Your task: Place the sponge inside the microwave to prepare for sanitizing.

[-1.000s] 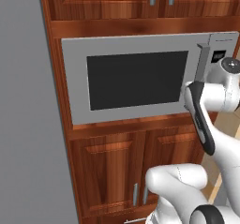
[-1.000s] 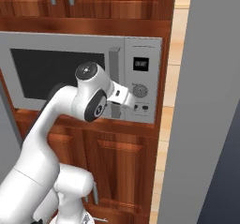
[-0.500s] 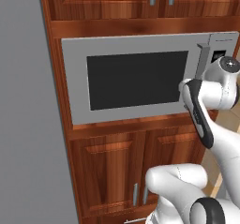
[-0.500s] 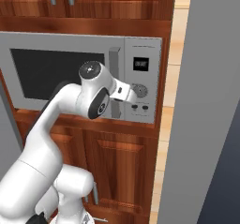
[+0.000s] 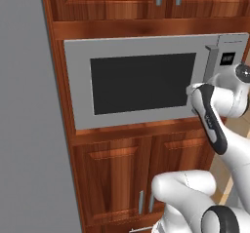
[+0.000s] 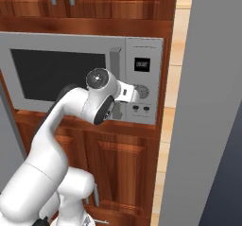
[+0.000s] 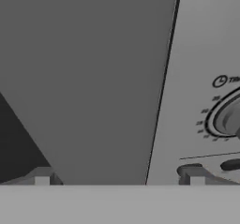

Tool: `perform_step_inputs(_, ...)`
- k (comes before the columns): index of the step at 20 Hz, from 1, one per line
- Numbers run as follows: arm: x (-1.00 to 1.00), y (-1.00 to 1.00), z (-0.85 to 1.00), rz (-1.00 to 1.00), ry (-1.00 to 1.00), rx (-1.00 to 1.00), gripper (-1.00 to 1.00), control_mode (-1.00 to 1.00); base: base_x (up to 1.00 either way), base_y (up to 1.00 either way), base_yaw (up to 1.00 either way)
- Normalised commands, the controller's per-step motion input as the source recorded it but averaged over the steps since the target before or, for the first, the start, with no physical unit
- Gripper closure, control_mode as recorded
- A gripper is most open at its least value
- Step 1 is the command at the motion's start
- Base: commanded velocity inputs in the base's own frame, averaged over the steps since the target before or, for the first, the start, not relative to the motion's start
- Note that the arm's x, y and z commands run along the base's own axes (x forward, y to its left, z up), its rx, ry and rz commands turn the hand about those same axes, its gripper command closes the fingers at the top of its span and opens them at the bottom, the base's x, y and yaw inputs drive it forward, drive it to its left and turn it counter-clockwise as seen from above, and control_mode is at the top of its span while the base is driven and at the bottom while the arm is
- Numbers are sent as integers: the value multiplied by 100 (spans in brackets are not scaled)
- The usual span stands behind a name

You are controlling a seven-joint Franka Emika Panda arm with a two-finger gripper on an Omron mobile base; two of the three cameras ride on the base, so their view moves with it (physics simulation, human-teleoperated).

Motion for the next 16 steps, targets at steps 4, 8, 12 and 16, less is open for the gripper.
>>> perform_step_inputs(4, 62, -1, 0, 4, -4, 0, -100, -100, 0, 0, 0)
perform_step_inputs(8, 60, 0, 0, 0, 0, 0, -100, -100, 0, 0, 0)
perform_step_inputs(12, 65, 0, -1, 0, -3, 0, -100, -100, 0, 0, 0)
perform_step_inputs(16, 38, 3, -9, 1, -18, 0, 100, -100, 0, 0, 0)
